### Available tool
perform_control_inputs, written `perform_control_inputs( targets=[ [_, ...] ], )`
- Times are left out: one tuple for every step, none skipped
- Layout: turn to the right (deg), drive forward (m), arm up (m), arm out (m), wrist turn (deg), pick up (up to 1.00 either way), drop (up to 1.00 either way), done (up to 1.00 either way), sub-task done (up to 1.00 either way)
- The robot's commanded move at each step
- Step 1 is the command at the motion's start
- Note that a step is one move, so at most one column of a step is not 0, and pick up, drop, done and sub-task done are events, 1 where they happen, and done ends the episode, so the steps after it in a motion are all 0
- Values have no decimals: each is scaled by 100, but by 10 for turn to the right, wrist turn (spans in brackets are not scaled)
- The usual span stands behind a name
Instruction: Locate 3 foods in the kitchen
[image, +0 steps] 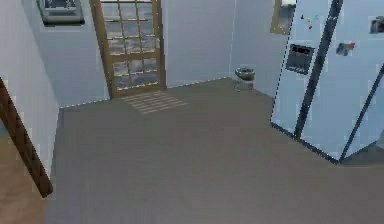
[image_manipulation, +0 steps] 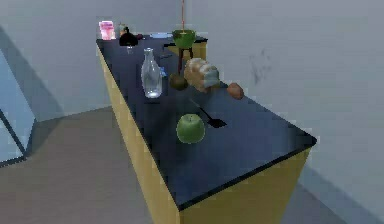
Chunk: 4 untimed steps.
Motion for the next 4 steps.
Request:
perform_control_inputs(
  targets=[
    [-150,0,0,0,0,0,0,0,0],
    [0,20,0,0,0,0,0,0,0],
    [450,0,0,0,0,0,0,0,0],
    [450,0,0,0,0,0,0,0,0]
  ],
)
